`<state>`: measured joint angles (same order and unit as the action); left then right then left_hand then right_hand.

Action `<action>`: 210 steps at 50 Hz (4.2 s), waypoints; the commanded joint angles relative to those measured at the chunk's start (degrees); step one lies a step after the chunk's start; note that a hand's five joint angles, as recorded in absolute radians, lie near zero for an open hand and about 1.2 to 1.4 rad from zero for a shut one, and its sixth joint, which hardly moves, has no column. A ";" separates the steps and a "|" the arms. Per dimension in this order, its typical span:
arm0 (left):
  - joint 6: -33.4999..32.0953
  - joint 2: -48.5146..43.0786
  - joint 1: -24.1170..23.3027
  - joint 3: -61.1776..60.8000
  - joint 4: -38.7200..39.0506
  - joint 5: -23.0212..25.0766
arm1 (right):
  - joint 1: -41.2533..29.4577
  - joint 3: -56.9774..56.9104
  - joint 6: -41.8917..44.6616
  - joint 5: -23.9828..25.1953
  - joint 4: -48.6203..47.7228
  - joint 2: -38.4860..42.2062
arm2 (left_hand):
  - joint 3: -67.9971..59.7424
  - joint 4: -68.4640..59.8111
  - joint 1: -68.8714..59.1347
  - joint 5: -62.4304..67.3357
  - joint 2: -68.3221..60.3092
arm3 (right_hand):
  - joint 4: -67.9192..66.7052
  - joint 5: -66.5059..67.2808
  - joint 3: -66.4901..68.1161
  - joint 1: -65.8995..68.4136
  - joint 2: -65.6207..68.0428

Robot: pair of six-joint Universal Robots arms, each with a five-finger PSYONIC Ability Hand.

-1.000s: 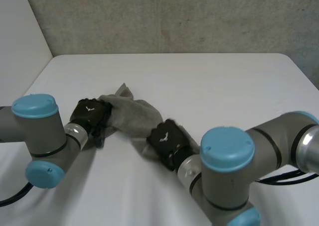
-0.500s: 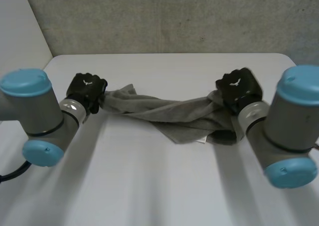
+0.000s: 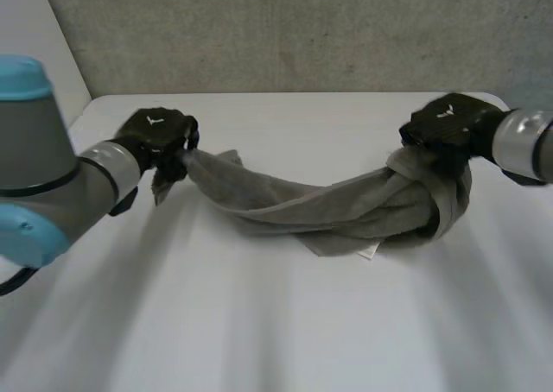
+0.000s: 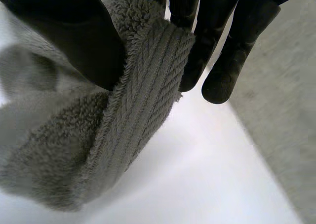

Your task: Fold the towel.

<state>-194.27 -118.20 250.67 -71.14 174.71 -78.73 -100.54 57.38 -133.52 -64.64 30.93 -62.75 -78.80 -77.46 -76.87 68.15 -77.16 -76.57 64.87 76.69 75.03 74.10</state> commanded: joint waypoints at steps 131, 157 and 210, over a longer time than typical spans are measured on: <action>3.37 10.36 7.20 -34.60 26.03 -5.90 | -8.26 44.57 -30.74 -20.44 -49.74 -4.31 | -1.20 -2.54 -3.13 1.85 -2.84 | -3.43 5.13 3.31 4.97 5.90; 1.70 14.92 6.93 -41.01 33.95 8.66 | -0.63 36.05 -40.83 -20.88 -48.16 2.63 | 58.51 57.16 56.58 -57.86 56.87 | -3.43 5.13 3.31 4.97 5.90; -4.63 -3.27 -2.65 -29.94 23.84 2.09 | 0.79 36.40 -43.49 -19.91 -46.23 2.20 | 35.28 33.94 33.35 -34.63 33.64 | -3.43 5.13 3.31 4.97 5.90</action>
<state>-199.15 -120.35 248.19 -102.54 198.17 -75.52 -99.85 93.77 -177.01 -84.78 -15.30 -60.39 -40.70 -40.81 -40.84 26.78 -40.61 -76.56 66.80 76.52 76.39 76.33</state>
